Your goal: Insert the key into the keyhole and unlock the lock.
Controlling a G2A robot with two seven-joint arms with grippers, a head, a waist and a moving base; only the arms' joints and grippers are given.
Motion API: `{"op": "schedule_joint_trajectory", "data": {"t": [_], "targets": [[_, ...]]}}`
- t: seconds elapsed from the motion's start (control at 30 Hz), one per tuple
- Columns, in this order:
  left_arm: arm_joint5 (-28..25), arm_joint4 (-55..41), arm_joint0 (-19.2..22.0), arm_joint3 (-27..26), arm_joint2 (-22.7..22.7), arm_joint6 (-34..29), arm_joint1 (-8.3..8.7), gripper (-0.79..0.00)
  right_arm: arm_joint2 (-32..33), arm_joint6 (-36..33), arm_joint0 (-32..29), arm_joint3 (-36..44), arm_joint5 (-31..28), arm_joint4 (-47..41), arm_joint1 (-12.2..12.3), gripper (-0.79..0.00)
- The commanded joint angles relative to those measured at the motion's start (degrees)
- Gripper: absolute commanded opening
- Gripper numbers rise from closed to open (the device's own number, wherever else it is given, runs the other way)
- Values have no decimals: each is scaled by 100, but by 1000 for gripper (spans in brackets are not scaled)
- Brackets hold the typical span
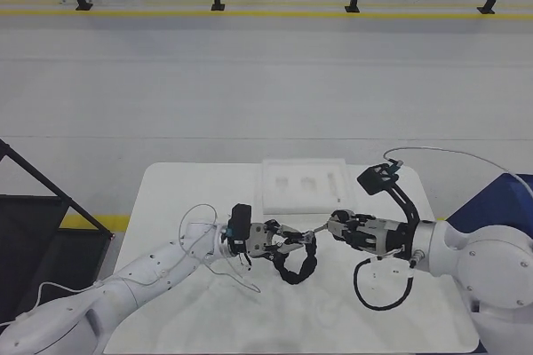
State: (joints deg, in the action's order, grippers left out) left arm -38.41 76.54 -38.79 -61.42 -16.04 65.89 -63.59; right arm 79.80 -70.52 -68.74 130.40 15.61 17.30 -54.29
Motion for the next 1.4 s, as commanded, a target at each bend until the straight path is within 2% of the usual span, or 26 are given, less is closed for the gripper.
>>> {"op": "schedule_joint_trajectory", "data": {"t": [0.0,0.23,0.47,0.87,1.37], "targets": [[121,-49,38,84,78,121,-26,-785,-43,11,-29,66,38,64,7,-785],[300,-97,188,263,390,300,-99,-785,-304,129,-123,333,142,656,32,-785],[338,-295,287,384,630,338,-146,-785,-434,226,-142,425,-162,829,47,-785],[226,-445,252,358,630,226,-148,-785,-382,289,-263,344,-791,1056,95,-785],[187,-481,234,293,630,187,-124,-785,-490,367,-234,182,-865,1023,100,-785]]}}
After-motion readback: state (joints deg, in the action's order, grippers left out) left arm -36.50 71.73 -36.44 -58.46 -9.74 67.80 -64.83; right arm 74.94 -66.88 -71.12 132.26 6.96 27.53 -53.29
